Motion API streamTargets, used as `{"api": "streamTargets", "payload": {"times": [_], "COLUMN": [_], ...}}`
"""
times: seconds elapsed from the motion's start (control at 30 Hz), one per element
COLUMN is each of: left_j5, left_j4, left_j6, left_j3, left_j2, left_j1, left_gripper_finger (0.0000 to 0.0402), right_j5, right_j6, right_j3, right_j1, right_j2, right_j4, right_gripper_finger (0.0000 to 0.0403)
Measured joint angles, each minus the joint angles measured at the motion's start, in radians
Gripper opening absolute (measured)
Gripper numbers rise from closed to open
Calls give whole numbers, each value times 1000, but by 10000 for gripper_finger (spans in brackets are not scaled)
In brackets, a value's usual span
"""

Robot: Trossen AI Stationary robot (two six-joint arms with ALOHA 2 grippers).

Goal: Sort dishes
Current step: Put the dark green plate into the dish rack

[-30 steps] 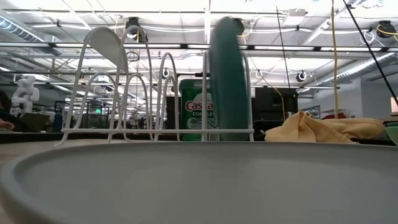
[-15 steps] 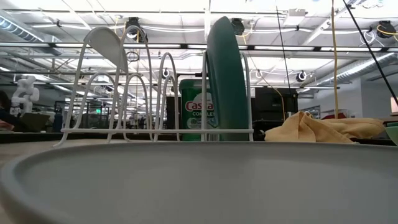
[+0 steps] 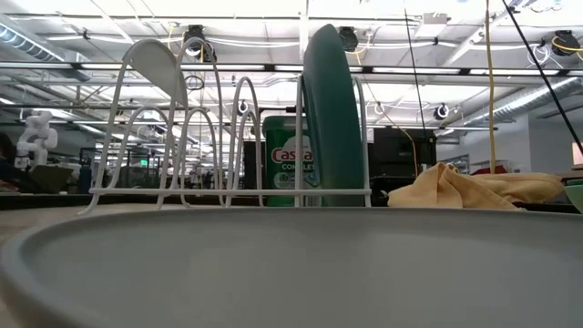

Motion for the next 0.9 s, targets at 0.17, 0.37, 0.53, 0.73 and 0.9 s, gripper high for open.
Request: {"api": "streamTargets", "payload": {"times": [0.17, 0.37, 0.53, 0.73, 0.9], "left_j5": [235, 458, 640, 740, 735], "left_j4": [167, 318, 434, 487, 436], "left_j6": [85, 102, 99, 75, 122], "left_j3": [1, 1, 1, 41, 78], "left_j2": [13, 98, 205, 316, 330], "left_j1": [94, 212, 287, 325, 326], "left_gripper_finger": [173, 173, 173, 173, 173], "right_j5": [15, 198, 327, 432, 464], "right_j6": [96, 201, 293, 411, 575], "right_j3": [0, 0, 0, 0, -28], "right_j1": [104, 230, 316, 407, 451], "right_j2": [-3, -18, -31, -39, -35], "right_j4": [-16, -14, -13, -24, -92], "right_gripper_finger": [173, 173, 173, 173, 173]}}
